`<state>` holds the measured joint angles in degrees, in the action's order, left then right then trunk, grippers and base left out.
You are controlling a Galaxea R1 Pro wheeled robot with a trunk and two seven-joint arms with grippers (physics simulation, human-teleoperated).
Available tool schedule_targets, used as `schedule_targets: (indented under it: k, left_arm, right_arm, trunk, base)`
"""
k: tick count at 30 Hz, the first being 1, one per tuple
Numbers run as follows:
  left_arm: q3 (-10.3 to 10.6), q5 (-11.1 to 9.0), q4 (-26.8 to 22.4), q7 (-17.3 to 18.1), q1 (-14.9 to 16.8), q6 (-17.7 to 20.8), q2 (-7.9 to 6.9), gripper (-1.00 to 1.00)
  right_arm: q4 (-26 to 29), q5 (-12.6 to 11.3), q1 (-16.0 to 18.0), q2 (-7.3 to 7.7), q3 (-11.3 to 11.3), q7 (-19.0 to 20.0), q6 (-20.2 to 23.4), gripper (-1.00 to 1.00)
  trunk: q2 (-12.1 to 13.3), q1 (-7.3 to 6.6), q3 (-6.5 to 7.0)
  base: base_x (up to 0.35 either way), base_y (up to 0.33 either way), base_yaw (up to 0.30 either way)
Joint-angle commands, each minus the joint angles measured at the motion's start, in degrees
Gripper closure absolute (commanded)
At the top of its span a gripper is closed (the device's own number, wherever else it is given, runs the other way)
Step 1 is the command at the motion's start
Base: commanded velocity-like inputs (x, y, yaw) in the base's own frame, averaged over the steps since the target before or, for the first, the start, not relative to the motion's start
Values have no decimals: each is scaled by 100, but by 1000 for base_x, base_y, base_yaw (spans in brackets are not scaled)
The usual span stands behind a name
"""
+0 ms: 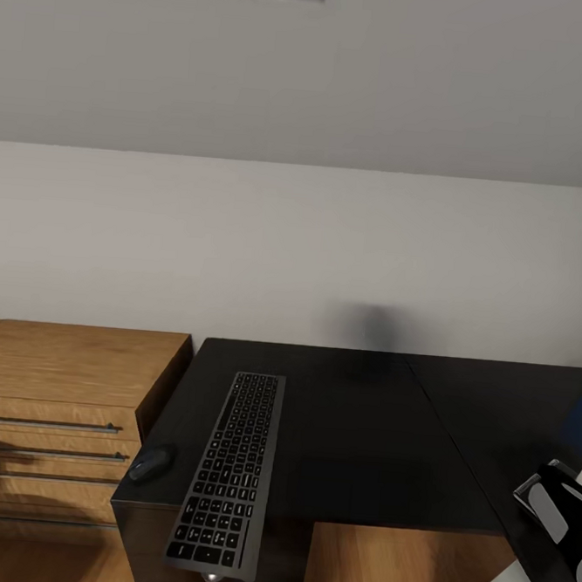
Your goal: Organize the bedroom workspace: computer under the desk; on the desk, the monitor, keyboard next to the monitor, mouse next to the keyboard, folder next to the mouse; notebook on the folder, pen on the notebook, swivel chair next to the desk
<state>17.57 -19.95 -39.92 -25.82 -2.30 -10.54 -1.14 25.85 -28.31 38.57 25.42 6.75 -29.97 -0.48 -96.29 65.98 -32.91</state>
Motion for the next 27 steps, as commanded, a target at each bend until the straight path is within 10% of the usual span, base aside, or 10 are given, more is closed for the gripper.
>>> schedule_targets:
  k: [1,27]
  left_arm:
    - [40,-61,-7,-39,2,-27,-9,-100]
    - [37,-53,-7,-37,2,-27,0,-100]
  right_arm:
    - [8,-52,1,0,-7,-17,-5,-100]
    - [1,-49,2,-2,-7,-17,-5,-100]
  trunk:
    - [-3,0,-5]
    - [-324,176,-148]
  base:
    - [0,0,0]
    - [0,0,0]
